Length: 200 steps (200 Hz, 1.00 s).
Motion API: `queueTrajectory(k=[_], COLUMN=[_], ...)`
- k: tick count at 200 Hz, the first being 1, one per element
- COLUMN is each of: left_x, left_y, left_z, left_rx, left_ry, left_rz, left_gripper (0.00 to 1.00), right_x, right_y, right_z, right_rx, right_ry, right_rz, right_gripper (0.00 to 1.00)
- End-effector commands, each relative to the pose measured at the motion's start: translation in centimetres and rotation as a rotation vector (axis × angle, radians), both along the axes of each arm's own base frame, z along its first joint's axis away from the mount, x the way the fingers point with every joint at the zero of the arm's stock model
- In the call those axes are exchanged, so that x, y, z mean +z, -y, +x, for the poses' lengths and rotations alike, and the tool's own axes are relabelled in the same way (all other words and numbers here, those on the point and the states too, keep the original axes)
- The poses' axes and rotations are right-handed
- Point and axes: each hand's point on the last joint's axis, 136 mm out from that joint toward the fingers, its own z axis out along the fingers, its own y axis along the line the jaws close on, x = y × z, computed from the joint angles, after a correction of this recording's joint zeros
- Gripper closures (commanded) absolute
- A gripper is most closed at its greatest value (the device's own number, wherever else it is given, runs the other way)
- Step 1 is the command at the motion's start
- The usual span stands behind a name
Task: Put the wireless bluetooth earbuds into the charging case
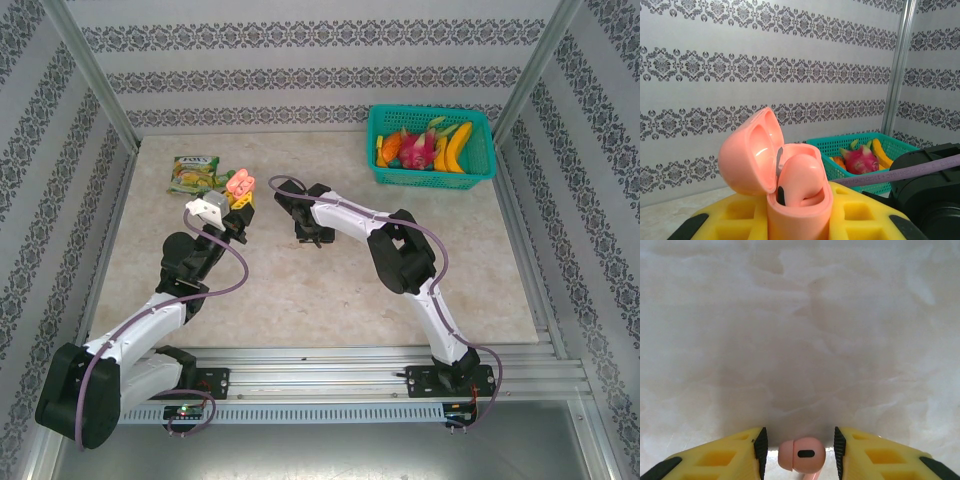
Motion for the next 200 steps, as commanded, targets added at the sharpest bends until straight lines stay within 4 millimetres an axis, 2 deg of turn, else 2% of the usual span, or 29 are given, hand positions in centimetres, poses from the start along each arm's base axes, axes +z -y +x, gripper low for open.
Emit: queueTrajectory(k=[1, 134, 200], left_x=[0.8, 1.1, 1.2], left_y=[-0.1, 0.1, 0.2], left_z=[-0.1, 0.0, -0.1], left_rx=[-0.011, -0.027, -0.03], left_ry=[0.015, 0.011, 0.015], left_rz=[-0.021, -0.03, -0.028], left_gripper=[1.0, 1.0, 1.0], right_x=[-0.6, -0.4, -0.3], right_y=[1.0, 1.8, 0.9], right_z=[-0.4, -1.1, -1.5], right_rx=[-0.035, -0.014, 0.244], right_ry=[-0.017, -0.004, 0.019], right_rz=[-0.016, -0.014, 0.002], right_gripper=[0.59, 0.68, 0.69])
